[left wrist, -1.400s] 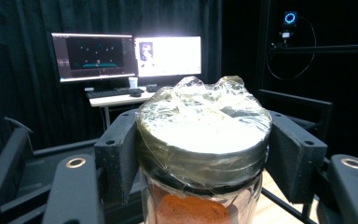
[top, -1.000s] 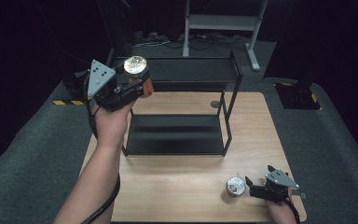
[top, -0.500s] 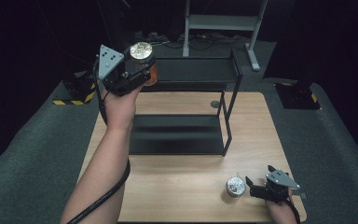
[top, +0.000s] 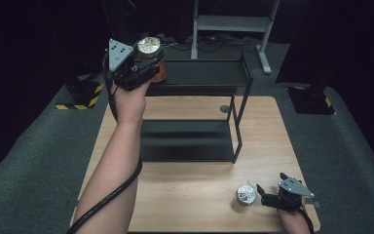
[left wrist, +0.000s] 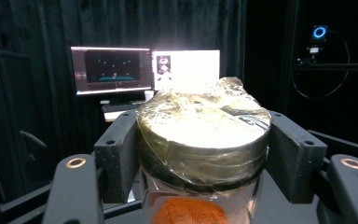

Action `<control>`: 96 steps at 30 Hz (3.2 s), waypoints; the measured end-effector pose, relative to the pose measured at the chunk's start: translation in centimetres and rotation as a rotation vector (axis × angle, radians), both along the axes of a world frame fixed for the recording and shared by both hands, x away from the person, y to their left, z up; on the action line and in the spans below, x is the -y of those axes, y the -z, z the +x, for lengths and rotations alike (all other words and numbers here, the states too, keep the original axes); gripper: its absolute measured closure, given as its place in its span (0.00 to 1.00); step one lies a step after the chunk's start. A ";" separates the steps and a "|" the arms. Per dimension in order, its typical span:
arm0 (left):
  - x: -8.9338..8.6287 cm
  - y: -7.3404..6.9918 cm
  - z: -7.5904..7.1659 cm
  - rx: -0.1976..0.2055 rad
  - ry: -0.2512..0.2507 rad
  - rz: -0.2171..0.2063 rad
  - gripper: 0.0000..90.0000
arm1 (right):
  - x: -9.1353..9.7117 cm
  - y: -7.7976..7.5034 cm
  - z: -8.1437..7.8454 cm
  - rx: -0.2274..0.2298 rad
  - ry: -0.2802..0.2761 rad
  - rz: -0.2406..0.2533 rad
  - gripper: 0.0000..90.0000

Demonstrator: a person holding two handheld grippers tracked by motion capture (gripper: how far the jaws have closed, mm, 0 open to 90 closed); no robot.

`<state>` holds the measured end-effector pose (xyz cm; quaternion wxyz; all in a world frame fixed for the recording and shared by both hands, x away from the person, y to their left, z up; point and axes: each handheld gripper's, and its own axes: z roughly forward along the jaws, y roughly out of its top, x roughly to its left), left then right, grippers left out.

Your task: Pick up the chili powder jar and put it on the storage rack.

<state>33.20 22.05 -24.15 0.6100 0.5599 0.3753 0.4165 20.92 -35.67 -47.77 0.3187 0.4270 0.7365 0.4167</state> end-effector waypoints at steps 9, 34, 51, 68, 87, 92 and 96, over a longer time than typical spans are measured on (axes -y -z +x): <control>0.5 0.2 0.6 -0.016 -0.004 0.011 0.38 | -0.1 0.1 -0.1 0.008 -0.003 -0.005 0.00; 0.8 0.3 2.0 -0.053 -0.014 0.004 0.38 | -0.1 0.0 0.0 0.003 -0.004 -0.009 0.00; 0.8 0.2 2.0 -0.058 -0.010 0.016 0.27 | -0.1 0.0 -0.1 0.006 -0.005 -0.012 0.00; 1.2 0.5 -0.4 -0.065 -0.040 0.015 0.00 | -0.2 0.0 -0.1 0.007 -0.008 -0.017 0.00; 0.8 2.0 -5.6 -0.038 -0.040 0.036 0.00 | -0.3 0.0 -0.1 0.009 -0.010 -0.026 0.00; 0.5 2.4 -7.1 -0.029 -0.034 0.045 0.00 | -0.3 0.0 -0.1 0.009 -0.011 -0.027 0.00; 0.4 2.8 -8.2 -0.025 -0.032 0.054 0.00 | -0.3 0.0 -0.1 0.010 -0.013 -0.031 0.00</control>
